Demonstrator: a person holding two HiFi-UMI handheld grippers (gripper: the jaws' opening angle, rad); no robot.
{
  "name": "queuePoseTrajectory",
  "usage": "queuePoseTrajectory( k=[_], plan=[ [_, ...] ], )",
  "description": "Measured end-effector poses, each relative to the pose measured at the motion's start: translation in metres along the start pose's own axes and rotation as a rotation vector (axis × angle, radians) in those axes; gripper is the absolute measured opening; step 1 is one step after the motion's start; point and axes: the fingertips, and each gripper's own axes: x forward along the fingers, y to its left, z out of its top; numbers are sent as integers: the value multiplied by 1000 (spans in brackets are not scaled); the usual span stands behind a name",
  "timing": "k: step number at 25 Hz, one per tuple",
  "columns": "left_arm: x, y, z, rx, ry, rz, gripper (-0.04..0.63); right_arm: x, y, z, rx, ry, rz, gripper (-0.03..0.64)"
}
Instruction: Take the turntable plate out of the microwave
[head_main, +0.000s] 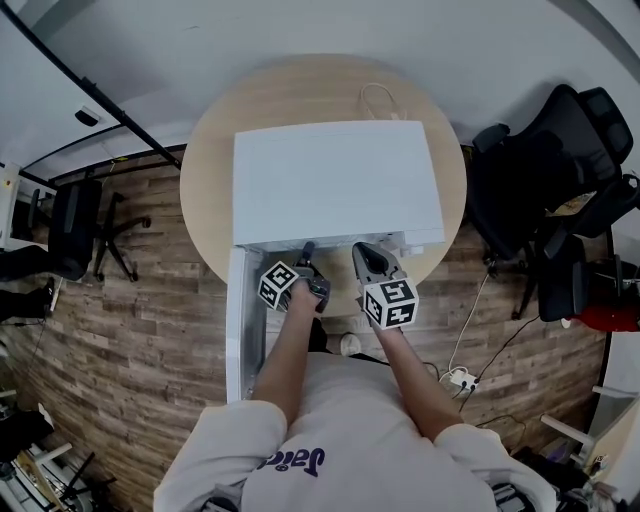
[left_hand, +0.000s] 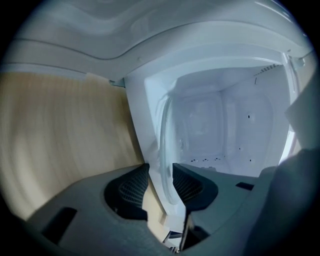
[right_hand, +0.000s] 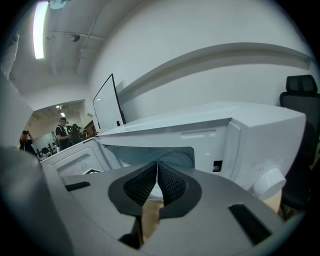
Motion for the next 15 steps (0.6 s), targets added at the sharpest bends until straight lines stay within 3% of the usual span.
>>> queuePoseTrajectory(
  k=[4, 15],
  plan=[
    [-2, -4, -4, 28, -10, 23, 109, 0, -6, -5, 21, -1, -8, 18],
    [-20, 2, -13, -88, -44, -31, 68, 0, -1, -28, 104, 25, 25, 18]
  ],
)
